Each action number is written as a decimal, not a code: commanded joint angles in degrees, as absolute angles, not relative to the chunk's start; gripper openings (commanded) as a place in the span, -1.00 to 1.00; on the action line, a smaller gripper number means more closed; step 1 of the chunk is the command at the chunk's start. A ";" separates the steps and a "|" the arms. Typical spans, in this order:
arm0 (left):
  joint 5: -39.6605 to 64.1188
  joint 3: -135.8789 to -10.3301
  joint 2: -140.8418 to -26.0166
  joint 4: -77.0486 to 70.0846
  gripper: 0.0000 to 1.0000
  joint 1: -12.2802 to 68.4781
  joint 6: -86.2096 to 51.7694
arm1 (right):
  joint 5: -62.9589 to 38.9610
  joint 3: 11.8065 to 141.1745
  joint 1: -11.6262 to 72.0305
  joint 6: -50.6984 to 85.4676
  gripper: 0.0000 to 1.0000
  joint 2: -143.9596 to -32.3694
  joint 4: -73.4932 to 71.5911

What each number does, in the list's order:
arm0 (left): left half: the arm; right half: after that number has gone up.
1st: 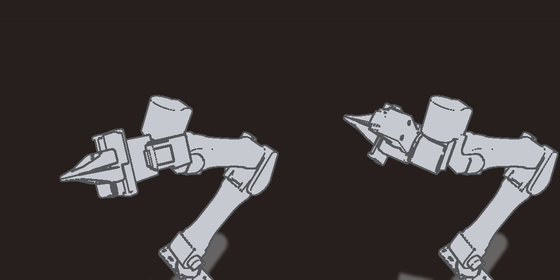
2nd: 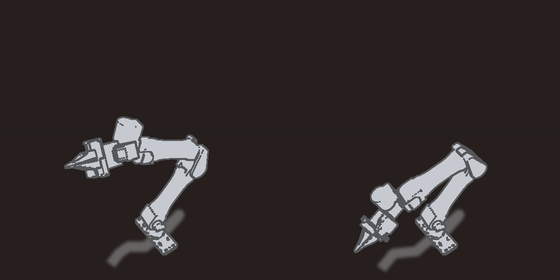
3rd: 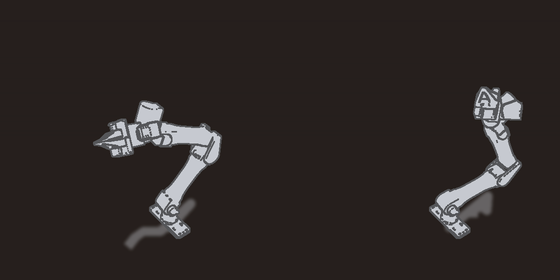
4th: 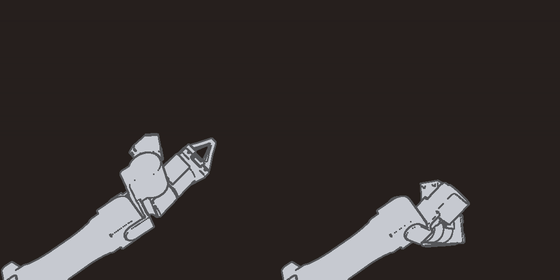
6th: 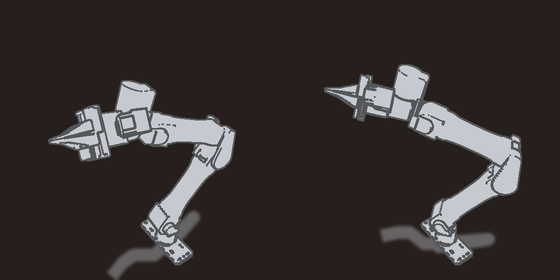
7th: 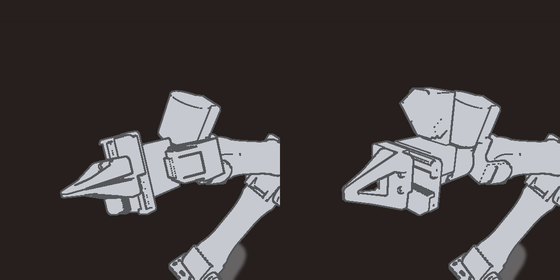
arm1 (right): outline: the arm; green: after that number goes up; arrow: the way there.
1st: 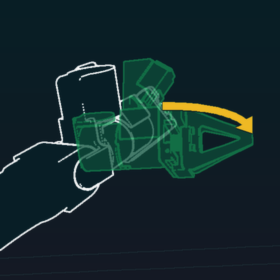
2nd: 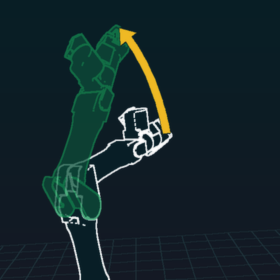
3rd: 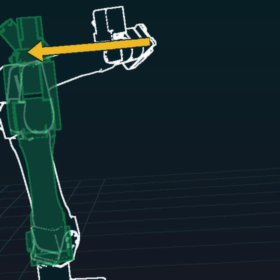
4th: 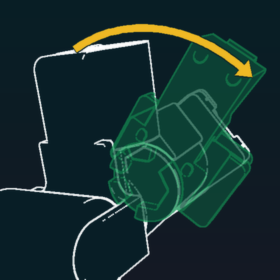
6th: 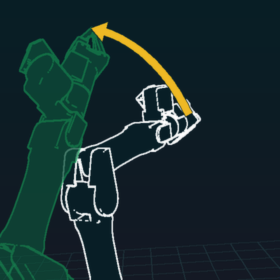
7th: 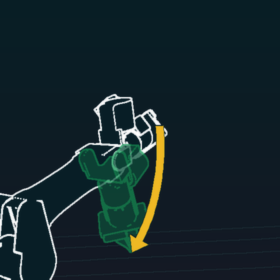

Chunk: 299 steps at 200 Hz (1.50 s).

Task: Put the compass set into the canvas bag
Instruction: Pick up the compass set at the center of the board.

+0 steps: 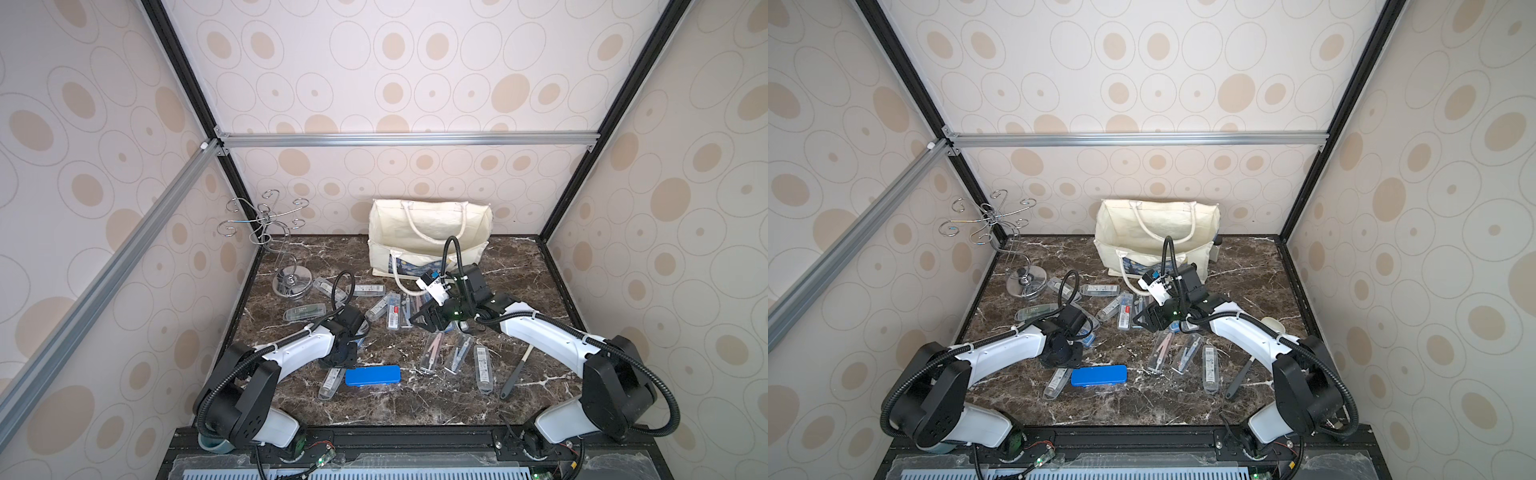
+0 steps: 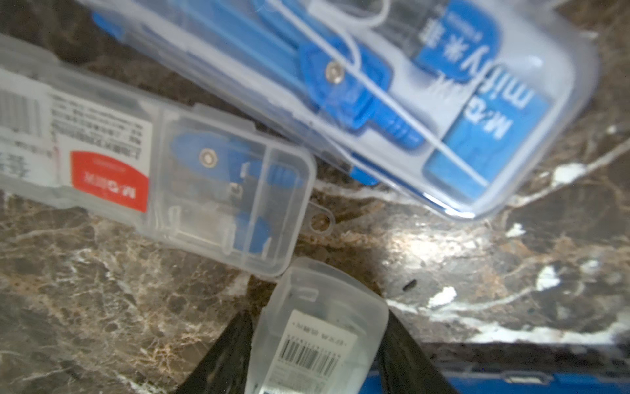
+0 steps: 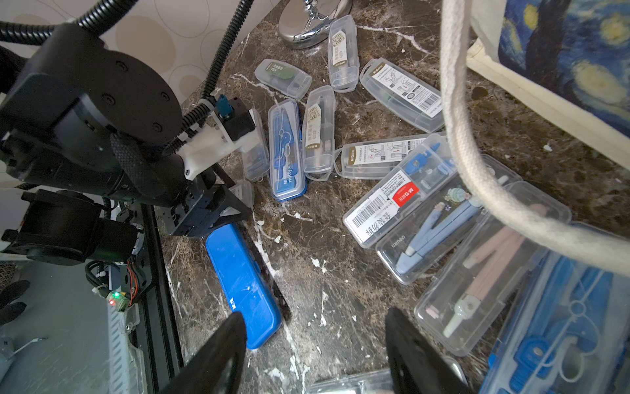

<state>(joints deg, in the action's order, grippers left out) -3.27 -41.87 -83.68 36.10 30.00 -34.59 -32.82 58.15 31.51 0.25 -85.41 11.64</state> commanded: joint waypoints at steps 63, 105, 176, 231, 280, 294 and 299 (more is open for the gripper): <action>-5.17 -41.19 -83.35 34.45 -0.07 30.21 -34.73 | -33.59 57.29 31.87 0.97 0.33 -84.69 10.64; -5.29 -43.44 -81.47 30.92 -0.10 30.23 -34.30 | -31.88 57.40 31.85 0.70 0.33 -84.75 11.43; -2.41 -49.68 -78.43 23.17 -0.10 30.32 -34.19 | -30.92 55.05 31.97 7.86 0.32 -86.37 3.22; 0.48 -49.79 -79.48 9.60 -0.11 30.28 -39.68 | -30.39 52.38 35.52 13.10 0.32 -88.43 -5.68; 6.22 -46.68 -81.09 -4.88 -0.11 30.29 -48.48 | -28.59 52.91 39.30 17.79 0.31 -92.38 -12.14; 7.21 -46.98 -81.63 -6.70 -0.11 30.32 -49.56 | -27.29 53.65 40.05 18.90 0.31 -93.77 -13.21; 7.71 -46.94 -81.65 -7.39 -0.12 30.28 -49.85 | -27.05 53.86 40.28 19.20 0.30 -94.17 -13.42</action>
